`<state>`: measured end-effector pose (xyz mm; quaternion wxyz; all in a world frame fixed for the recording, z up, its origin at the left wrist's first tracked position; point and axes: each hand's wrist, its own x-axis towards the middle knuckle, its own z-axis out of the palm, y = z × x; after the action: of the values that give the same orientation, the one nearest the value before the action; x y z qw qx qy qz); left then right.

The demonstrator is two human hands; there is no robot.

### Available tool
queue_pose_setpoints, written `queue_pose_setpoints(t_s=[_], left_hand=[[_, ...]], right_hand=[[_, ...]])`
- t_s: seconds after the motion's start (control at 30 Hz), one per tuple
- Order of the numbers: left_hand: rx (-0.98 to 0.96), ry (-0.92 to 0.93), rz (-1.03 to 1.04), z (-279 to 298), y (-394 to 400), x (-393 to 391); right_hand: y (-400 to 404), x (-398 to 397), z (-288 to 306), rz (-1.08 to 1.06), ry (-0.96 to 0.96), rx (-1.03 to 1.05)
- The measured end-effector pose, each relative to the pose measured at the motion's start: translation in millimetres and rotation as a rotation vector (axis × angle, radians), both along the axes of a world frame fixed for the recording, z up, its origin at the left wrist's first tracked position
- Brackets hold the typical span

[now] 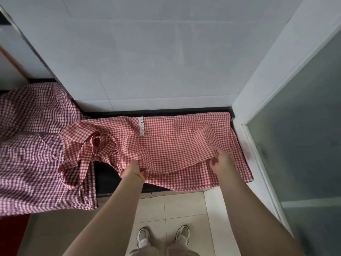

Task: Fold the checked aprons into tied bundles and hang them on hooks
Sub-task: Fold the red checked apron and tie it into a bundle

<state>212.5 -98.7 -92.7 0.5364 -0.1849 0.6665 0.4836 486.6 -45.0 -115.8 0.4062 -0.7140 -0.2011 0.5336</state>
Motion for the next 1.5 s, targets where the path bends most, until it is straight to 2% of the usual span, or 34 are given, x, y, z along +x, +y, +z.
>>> queue_pose_setpoints(t_s=[0.07, 0.17, 0.27, 0.33, 0.37, 0.43, 0.5, 0.57, 0.6, 0.67, 0.73, 0.8, 0.87, 0.93, 0.97, 1.03, 1.2, 1.37, 1.43, 1.5], left_hand=[[0.006, 0.122, -0.042, 14.3, 10.6, 2.0], [0.082, 0.343, -0.017, 43.4, 20.3, 9.4], [0.152, 0.463, 0.033, 51.0, 12.3, 24.4], [0.078, 0.437, -0.019, 35.7, -5.2, 35.6], [-0.003, 0.385, -0.060, 25.3, -17.5, 41.3], [-0.145, 0.187, -0.140, -3.7, -36.6, 46.7], [-0.261, 0.062, -0.254, -28.1, -48.7, 43.7], [-0.298, 0.077, -0.329, -29.8, -50.1, 45.0], [-0.292, 0.188, -0.403, -27.3, -48.1, 43.8], [-0.286, 0.612, -0.657, -20.0, -41.9, 44.5], [-0.254, 0.976, -0.883, -16.2, -33.9, 49.1], [-0.205, 1.209, -1.126, -21.9, -29.2, 55.2], [-0.193, 1.212, -1.413, -34.1, -26.5, 59.4], [-0.240, 1.098, -1.586, -49.5, -25.0, 60.6], [-0.272, 1.043, -1.648, -54.9, -25.0, 61.3], [-0.303, 1.012, -1.717, -64.6, -20.4, 61.3], [-0.273, 1.047, -1.736, -69.6, 7.3, 39.7], [-0.119, 0.989, -1.758, -69.5, 41.0, -0.6], [-0.049, 1.056, -1.793, -66.4, 43.5, -10.1], [-0.065, 1.242, -1.829, -62.8, 35.0, -16.6]], right_hand=[[19.7, -2.9, 32.8, -0.110, -0.037, 0.041], [35.3, -6.0, 77.3, -0.350, -0.256, 0.147], [16.1, -0.7, 84.4, -0.428, -0.452, 0.229], [-1.5, 7.9, 62.5, -0.412, -0.476, 0.129], [-10.8, 13.8, 51.1, -0.401, -0.422, 0.049], [-26.7, 24.0, 31.3, -0.298, -0.291, -0.166], [-34.3, 34.6, 21.6, -0.288, -0.208, -0.338], [-35.5, 40.6, 13.6, -0.264, -0.214, -0.324], [-35.9, 39.1, 14.1, -0.228, -0.311, -0.288], [-32.6, 35.9, 13.1, -0.153, -0.545, -0.231], [-25.5, 33.3, 5.2, 0.032, -0.819, -0.105], [-20.3, 29.1, -4.4, 0.281, -1.021, 0.043], [-20.5, 24.8, -17.8, 0.633, -1.157, 0.102], [-24.0, 22.0, -27.8, 0.955, -1.161, -0.003], [-25.0, 21.8, -31.3, 1.040, -1.144, -0.077], [-21.8, 21.7, -37.9, 1.089, -1.110, -0.143], [-0.7, 16.0, -46.6, 1.143, -1.063, -0.142], [23.7, 10.3, -53.5, 1.180, -1.044, -0.129], [31.6, 10.8, -51.4, 1.155, -1.039, -0.163], [32.8, -0.7, -47.4, 1.116, -1.081, -0.174]])
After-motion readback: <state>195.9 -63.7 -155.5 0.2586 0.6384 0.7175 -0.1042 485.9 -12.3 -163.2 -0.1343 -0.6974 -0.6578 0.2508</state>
